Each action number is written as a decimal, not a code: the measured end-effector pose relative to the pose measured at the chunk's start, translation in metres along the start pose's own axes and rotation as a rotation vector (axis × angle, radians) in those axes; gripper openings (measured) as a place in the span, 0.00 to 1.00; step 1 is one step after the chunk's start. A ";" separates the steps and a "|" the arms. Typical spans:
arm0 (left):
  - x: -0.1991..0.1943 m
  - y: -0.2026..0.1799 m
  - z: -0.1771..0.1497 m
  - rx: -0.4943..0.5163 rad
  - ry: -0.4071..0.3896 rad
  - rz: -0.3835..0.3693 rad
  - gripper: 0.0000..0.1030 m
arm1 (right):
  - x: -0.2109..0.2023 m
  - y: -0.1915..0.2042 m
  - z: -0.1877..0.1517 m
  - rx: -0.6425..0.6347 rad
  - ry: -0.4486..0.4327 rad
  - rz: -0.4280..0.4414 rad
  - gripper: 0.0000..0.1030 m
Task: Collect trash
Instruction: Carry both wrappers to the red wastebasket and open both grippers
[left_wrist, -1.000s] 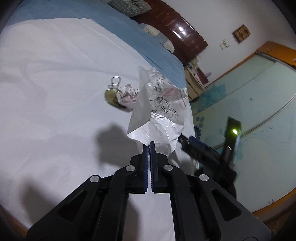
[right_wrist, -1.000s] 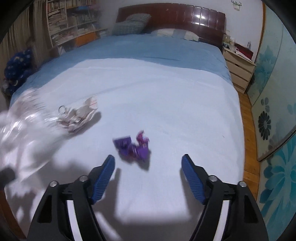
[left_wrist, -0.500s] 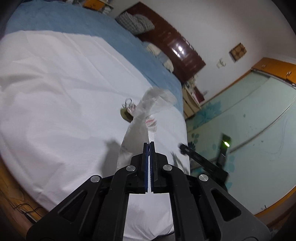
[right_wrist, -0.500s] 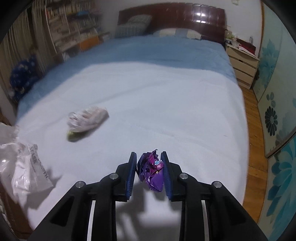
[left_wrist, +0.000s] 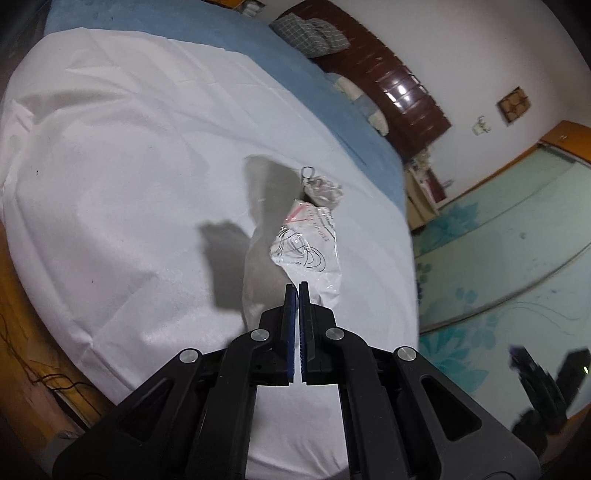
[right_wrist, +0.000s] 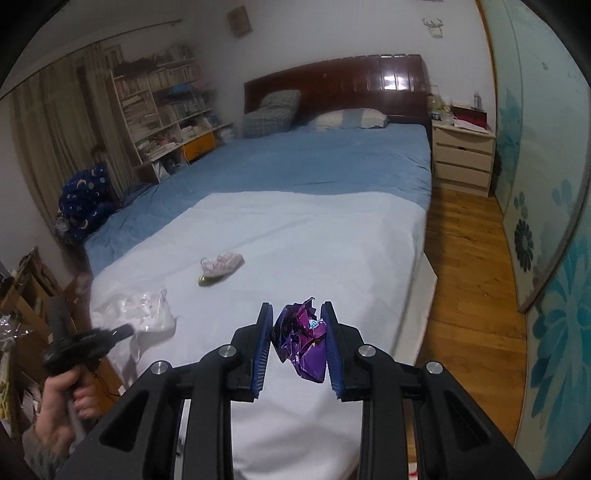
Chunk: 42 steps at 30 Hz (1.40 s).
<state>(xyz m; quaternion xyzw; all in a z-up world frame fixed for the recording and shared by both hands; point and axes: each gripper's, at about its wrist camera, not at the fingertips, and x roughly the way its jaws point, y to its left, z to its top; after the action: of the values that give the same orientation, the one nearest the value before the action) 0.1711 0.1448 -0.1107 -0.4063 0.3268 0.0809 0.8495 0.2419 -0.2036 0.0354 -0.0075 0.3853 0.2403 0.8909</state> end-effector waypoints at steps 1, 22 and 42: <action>0.002 0.000 0.001 -0.002 -0.001 0.003 0.03 | -0.008 -0.001 -0.005 0.003 0.005 0.000 0.27; 0.033 0.011 0.026 0.056 -0.003 0.172 0.35 | -0.002 0.031 -0.080 0.084 0.171 0.100 0.27; -0.095 -0.164 -0.080 0.440 -0.065 -0.171 0.08 | -0.159 -0.064 -0.054 0.091 -0.053 -0.079 0.27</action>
<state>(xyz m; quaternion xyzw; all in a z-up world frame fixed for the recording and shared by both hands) 0.1245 -0.0101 0.0164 -0.2347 0.2734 -0.0517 0.9314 0.1390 -0.3381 0.0959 0.0244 0.3717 0.1873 0.9090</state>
